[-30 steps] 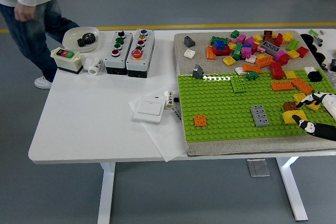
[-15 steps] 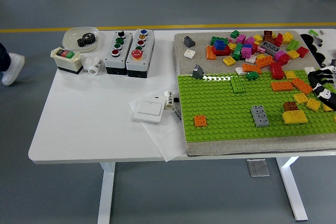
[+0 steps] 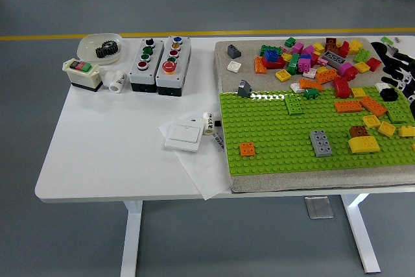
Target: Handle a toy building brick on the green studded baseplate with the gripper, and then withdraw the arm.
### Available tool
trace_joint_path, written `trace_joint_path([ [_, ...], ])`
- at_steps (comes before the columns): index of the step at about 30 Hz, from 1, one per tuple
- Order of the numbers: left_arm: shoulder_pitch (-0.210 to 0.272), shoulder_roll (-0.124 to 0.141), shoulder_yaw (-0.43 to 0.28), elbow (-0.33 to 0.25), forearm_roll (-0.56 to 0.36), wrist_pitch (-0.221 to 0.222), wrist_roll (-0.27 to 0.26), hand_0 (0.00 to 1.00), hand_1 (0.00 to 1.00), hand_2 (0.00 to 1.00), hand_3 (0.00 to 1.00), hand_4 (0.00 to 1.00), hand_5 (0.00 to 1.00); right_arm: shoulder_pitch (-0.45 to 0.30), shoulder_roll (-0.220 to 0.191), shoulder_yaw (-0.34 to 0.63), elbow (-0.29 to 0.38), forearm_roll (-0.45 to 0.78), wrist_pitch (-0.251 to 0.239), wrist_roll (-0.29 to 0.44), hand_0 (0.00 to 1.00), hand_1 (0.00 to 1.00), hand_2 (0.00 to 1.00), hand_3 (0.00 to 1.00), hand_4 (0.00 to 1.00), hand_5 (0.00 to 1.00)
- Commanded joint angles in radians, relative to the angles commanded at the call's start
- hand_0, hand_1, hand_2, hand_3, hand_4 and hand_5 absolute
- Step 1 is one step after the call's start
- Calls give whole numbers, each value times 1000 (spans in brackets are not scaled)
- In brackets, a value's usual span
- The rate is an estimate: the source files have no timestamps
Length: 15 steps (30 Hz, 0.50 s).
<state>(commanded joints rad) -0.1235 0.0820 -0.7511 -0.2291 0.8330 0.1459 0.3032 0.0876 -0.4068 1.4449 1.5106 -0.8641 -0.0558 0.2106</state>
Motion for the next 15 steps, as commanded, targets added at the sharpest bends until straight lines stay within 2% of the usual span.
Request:
trace_joint_path([
  [15,-2,-6,5,1,-10,0,-5,777,798,792,638,711,614,23,-6,-6,7,34,28,4,867,816,831,832,998,945],
])
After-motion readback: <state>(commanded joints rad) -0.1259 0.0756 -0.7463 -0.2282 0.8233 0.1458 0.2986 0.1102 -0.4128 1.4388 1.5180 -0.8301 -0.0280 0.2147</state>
